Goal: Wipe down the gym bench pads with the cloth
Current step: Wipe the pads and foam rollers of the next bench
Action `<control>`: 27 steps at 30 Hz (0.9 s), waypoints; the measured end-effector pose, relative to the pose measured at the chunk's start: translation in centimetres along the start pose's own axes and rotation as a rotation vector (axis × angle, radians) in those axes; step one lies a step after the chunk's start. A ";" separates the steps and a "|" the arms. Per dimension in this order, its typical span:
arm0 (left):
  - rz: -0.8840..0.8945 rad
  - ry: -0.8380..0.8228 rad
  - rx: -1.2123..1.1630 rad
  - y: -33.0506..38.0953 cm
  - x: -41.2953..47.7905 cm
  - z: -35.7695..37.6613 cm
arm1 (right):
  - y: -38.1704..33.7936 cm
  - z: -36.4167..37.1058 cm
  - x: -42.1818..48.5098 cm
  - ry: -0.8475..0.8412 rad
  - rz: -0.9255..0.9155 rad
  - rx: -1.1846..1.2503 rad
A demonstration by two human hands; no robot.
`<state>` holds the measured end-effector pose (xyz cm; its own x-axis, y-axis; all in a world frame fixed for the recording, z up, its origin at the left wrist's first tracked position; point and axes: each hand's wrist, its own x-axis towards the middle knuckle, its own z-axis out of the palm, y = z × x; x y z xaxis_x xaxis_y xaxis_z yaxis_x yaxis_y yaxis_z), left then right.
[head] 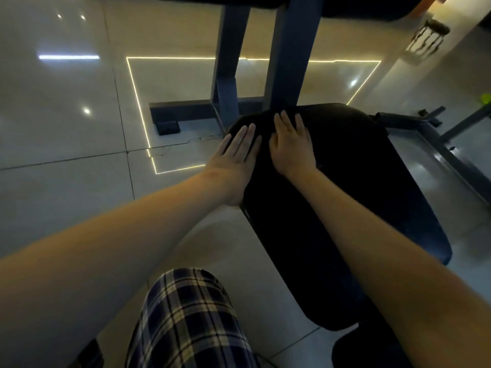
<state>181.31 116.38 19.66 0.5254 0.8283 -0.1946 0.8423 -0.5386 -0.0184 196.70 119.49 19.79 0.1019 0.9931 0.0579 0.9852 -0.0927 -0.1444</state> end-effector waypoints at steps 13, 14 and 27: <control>-0.050 0.015 -0.499 -1.6 -2.6 0.4 | -0.8 0.2 -8.9 -0.084 -0.364 0.025; -0.037 -0.015 -0.487 -2.0 -2.5 0.4 | -0.9 0.3 -8.9 -0.091 -0.357 0.014; -0.116 -0.225 -0.445 -2.2 -0.5 -2.6 | -4.8 0.5 2.1 -0.026 -0.073 0.082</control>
<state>179.46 117.53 22.38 0.4279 0.7984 -0.4236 0.8888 -0.2865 0.3578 192.09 122.04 20.09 0.0255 0.9986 0.0459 0.9750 -0.0147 -0.2215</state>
